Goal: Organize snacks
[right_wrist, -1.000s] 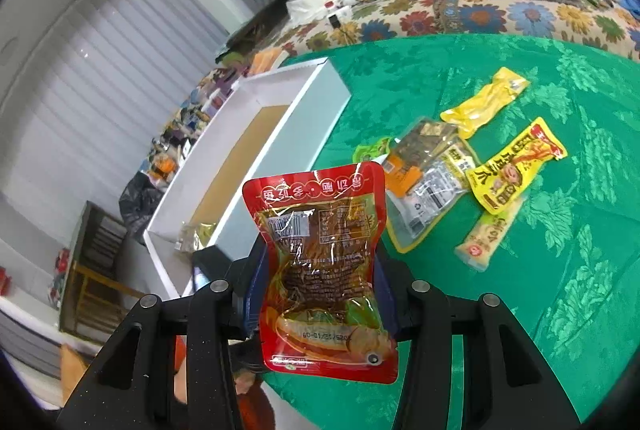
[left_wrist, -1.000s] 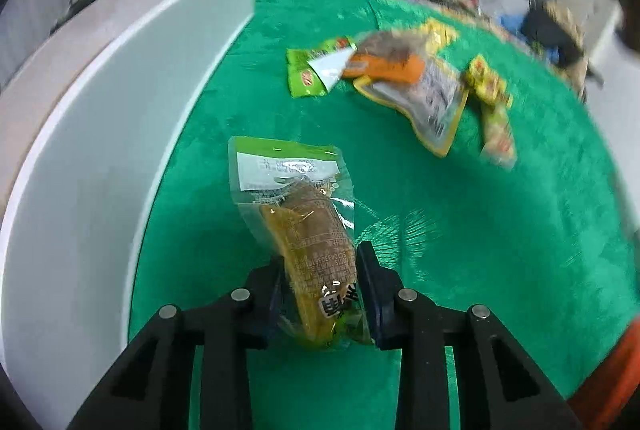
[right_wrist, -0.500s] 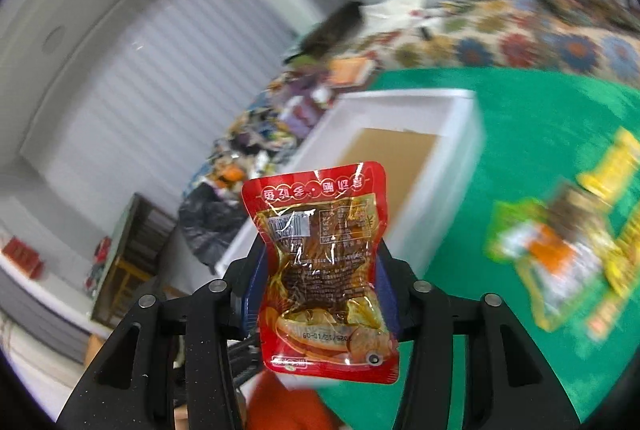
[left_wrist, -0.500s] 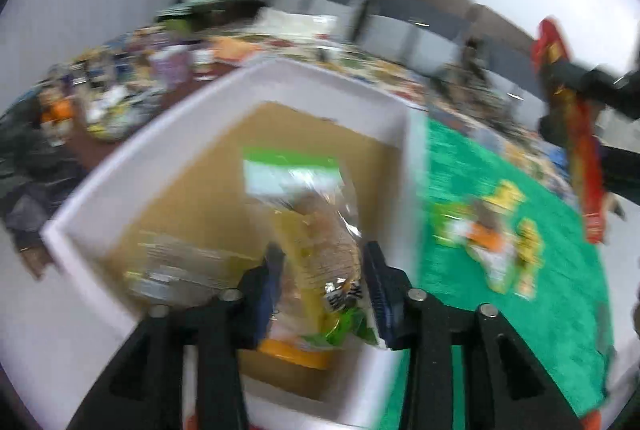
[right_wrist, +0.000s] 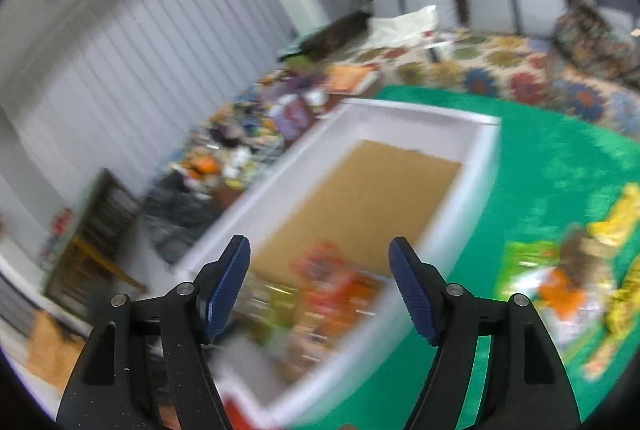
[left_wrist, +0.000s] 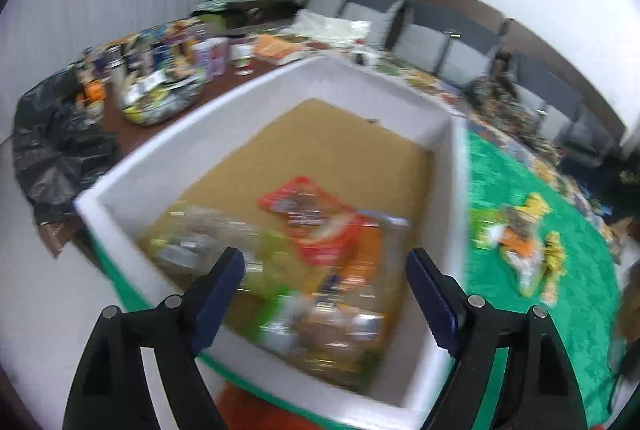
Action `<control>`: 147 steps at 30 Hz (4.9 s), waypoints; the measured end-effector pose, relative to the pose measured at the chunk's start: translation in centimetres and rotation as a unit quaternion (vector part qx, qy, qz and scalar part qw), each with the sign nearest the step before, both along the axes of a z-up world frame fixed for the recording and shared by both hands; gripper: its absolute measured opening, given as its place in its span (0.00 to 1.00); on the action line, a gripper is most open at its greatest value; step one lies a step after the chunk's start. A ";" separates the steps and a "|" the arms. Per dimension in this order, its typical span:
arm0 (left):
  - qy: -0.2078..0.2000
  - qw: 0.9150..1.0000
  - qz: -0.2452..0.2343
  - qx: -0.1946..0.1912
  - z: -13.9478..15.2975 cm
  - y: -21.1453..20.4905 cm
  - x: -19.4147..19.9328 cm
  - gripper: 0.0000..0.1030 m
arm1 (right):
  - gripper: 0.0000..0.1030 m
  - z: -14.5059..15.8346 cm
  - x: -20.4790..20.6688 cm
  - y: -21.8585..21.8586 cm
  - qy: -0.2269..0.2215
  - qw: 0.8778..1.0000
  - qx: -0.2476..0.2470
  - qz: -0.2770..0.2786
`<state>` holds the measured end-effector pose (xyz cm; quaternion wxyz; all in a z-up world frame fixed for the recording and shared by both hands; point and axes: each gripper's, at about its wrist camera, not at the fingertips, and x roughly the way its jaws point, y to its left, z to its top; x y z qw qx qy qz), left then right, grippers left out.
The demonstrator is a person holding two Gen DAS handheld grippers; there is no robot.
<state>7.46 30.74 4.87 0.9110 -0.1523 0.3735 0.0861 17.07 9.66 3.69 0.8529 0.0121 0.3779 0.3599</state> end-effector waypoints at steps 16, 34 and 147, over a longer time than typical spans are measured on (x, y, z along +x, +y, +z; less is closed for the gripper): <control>0.077 0.969 -0.228 0.056 -8.6 -26.8 7.2 0.99 | 0.73 -16.7 -4.3 -35.0 -0.015 0.915 -0.249 -0.316; 0.076 0.966 -0.228 0.093 -13.9 -29.1 11.5 1.00 | 0.82 -16.8 -4.6 -41.0 0.007 0.911 -0.182 -0.370; 0.134 0.951 -0.262 0.097 -13.4 -25.5 12.8 1.00 | 0.84 -16.9 -4.6 -40.8 0.008 0.912 -0.179 -0.369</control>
